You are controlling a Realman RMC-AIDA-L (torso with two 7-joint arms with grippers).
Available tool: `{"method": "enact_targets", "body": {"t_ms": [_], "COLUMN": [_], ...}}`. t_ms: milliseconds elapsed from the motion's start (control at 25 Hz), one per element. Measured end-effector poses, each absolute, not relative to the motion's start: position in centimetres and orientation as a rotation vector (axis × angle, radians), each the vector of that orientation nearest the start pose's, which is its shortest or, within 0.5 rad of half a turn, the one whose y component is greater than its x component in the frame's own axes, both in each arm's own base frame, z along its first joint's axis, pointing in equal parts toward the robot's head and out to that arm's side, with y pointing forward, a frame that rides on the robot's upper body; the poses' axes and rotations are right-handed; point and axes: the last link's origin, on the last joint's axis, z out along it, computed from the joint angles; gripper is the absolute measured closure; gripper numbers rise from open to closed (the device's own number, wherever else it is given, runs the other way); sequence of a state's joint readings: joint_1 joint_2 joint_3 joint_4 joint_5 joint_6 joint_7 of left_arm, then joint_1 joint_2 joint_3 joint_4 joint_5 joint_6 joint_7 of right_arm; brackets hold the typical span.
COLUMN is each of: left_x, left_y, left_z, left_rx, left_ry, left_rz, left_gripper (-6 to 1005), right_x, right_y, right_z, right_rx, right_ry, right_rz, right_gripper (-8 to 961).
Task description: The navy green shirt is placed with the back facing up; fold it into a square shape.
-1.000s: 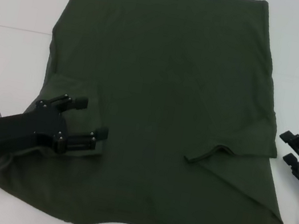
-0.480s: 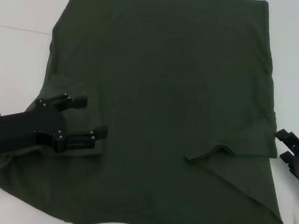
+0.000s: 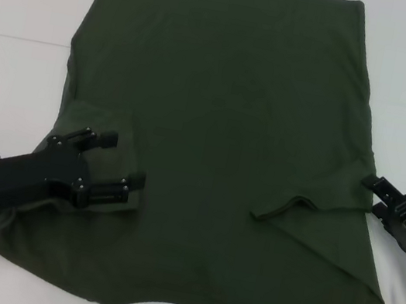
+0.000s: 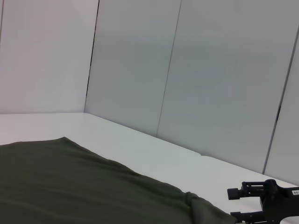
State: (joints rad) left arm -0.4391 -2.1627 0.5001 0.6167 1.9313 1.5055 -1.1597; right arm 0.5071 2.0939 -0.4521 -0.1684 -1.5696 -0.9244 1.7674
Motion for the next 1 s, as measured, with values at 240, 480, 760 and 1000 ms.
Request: {"method": "enact_targets", "body": {"t_ms": [240, 480, 760, 1000], "left_x": [-28.77, -28.76, -28.72, -28.72], "left_y": [30.86, 30.86, 30.86, 30.85], "left_z": [-0.96, -0.95, -0.94, -0.95], "left_rx": [-2.444, -2.443, -2.444, -2.444], "left_ry": [-0.605, -0.605, -0.604, -0.604], "left_rz": [-0.839, -0.84, -0.843, -0.843], "left_gripper": [52, 52, 52, 52], "right_x": [35.05, 35.08, 35.35, 35.29], "right_y": [34.03, 34.16, 34.35, 34.56], "right_z": [-3.99, -3.97, -3.67, -3.72], "right_rx": [-1.454, -1.451, -1.449, -1.453], "right_ry": [1.823, 1.821, 1.799, 1.792], "right_rz": [1.048, 1.04, 1.02, 1.009], "right_gripper": [162, 162, 162, 162]}}
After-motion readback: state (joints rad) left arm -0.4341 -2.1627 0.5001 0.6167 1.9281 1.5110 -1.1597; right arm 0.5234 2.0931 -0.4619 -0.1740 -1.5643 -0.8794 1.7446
